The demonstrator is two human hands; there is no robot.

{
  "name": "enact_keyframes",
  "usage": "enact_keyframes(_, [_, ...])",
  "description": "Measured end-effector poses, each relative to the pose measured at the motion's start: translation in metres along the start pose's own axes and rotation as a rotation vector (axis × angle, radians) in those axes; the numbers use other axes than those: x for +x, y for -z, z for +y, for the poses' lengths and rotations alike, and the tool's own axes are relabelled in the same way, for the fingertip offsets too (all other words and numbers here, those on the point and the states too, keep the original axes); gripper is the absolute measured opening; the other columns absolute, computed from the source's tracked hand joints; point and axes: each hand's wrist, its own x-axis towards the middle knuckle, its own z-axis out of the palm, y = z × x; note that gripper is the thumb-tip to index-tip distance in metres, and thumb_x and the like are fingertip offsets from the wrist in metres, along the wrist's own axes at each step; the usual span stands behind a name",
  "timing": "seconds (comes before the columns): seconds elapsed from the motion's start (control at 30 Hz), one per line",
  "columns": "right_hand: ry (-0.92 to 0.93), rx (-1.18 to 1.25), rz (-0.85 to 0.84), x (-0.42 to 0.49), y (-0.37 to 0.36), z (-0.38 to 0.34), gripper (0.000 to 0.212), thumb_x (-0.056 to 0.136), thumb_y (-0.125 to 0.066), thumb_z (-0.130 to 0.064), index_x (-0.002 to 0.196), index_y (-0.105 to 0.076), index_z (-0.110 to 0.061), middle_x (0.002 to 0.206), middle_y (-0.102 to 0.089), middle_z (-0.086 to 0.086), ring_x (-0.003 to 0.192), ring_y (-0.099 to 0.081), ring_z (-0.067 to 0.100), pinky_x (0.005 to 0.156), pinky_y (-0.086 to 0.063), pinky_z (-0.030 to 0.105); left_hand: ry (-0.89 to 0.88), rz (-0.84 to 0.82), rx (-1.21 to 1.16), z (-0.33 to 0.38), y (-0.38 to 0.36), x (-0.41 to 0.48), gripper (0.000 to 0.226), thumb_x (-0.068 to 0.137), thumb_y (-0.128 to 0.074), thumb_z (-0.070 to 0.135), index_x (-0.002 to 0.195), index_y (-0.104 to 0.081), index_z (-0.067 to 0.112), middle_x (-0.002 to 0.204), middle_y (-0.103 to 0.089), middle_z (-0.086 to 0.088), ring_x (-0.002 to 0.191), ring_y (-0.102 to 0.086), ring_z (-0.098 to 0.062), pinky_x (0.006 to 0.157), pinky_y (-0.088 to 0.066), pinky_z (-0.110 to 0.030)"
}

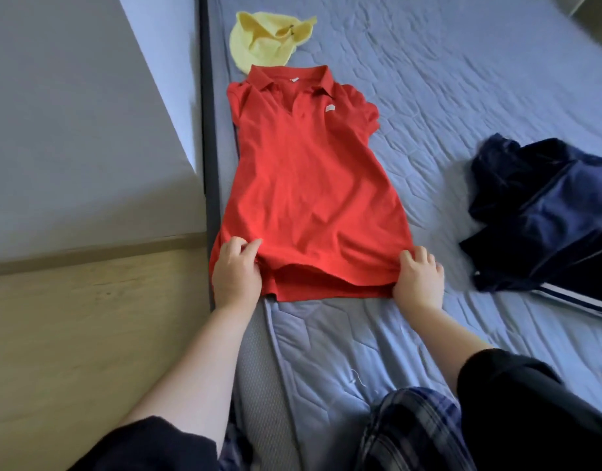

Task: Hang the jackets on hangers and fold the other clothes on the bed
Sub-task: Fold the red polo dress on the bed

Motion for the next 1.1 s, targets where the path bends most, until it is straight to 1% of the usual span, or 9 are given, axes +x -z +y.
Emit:
enact_keyframes(0.23, [-0.175,0.166,0.05,-0.007,0.004,0.041,0.011,0.084,-0.045,0.004,0.089,-0.048,-0.005,0.099,-0.047,0.017,0.077,-0.056,0.038,0.053,-0.031,0.036,0.408,-0.028,0.068,-0.035,0.022,-0.012,0.058,0.072,-0.051,-0.012,0.121,-0.065,0.014,0.108,-0.048,-0.013,0.083,-0.055,-0.035,0.065,-0.043,-0.038])
enact_keyframes(0.33, [-0.225,0.225,0.1,-0.014,0.005,0.04,0.015,0.079,-0.045,0.008,0.083,-0.046,-0.007,0.094,-0.041,0.013,0.076,-0.05,0.035,0.052,-0.03,0.035,0.409,-0.023,0.081,-0.044,0.026,-0.022,0.059,0.072,-0.051,-0.012,0.124,-0.061,0.015,0.112,-0.047,-0.014,0.088,-0.055,-0.037,0.066,-0.048,-0.043])
enact_keyframes(0.43, [-0.326,0.243,-0.124,-0.014,0.0,0.05,0.014,0.08,-0.044,0.002,0.087,-0.051,-0.009,0.093,-0.048,0.011,0.085,-0.054,0.034,0.062,-0.039,0.036,0.602,-0.219,0.09,-0.06,0.022,-0.034,0.052,0.082,-0.045,-0.006,0.129,-0.057,0.014,0.122,-0.053,-0.016,0.099,-0.057,-0.038,0.077,-0.048,-0.042])
enact_keyframes(0.6, [-0.541,0.823,-0.207,-0.007,-0.007,0.058,0.03,0.09,-0.04,-0.002,0.111,-0.062,0.003,0.119,-0.058,0.022,0.112,-0.053,0.035,0.092,-0.041,0.035,1.442,-0.162,-0.921,-0.068,0.028,-0.037,0.034,0.1,-0.027,0.011,0.118,-0.056,0.013,0.116,-0.056,-0.014,0.101,-0.06,-0.028,0.085,-0.046,-0.038])
enact_keyframes(0.67, [-0.678,0.985,-0.147,-0.006,-0.008,0.056,0.03,0.094,-0.042,-0.014,0.111,-0.058,0.005,0.114,-0.055,0.025,0.102,-0.053,0.036,0.089,-0.043,0.043,1.458,-0.146,-1.088,-0.063,0.029,-0.03,0.02,0.1,-0.039,0.028,0.099,-0.056,0.016,0.106,-0.058,-0.007,0.093,-0.059,-0.021,0.08,-0.049,-0.034])
enact_keyframes(0.77, [-0.761,1.131,-0.195,-0.01,-0.011,0.046,0.028,0.09,-0.056,-0.029,0.097,-0.061,-0.003,0.078,-0.058,0.016,0.063,-0.055,0.023,0.057,-0.045,0.03,1.429,-0.241,-1.03,-0.064,0.022,-0.028,0.051,0.089,-0.062,0.044,0.13,-0.054,0.015,0.13,-0.055,-0.003,0.124,-0.05,-0.021,0.108,-0.037,-0.038])
enact_keyframes(0.87, [-0.717,1.09,-0.185,-0.015,-0.013,0.039,0.017,0.09,-0.057,-0.018,0.082,-0.064,-0.005,0.056,-0.051,0.008,0.046,-0.05,0.019,0.046,-0.04,0.025,1.432,-0.197,-0.972,-0.072,0.015,-0.027,0.053,0.088,-0.067,0.027,0.135,-0.052,0.008,0.138,-0.053,-0.008,0.128,-0.049,-0.023,0.11,-0.035,-0.039])
enact_keyframes(1.0, [-0.791,0.813,0.056,-0.017,-0.005,0.039,0.016,0.089,-0.05,-0.018,0.085,-0.06,-0.007,0.08,-0.059,0.012,0.086,-0.057,0.032,0.072,-0.039,0.035,1.358,-0.133,-0.587,-0.064,0.016,-0.028,0.034,0.089,-0.056,0.01,0.122,-0.06,0.002,0.096,-0.064,-0.013,0.097,-0.059,-0.029,0.087,-0.046,-0.036])
enact_keyframes(1.1, [-0.643,0.444,-0.018,-0.024,-0.001,0.017,0.049,0.081,-0.05,-0.007,0.129,-0.046,-0.011,0.134,-0.045,0.015,0.126,-0.039,0.033,0.102,-0.032,0.043,0.934,-0.056,-0.022,-0.047,0.019,-0.025,0.044,0.082,-0.058,0.01,0.126,-0.055,0.008,0.125,-0.055,-0.019,0.117,-0.049,-0.038,0.095,-0.043,-0.046])
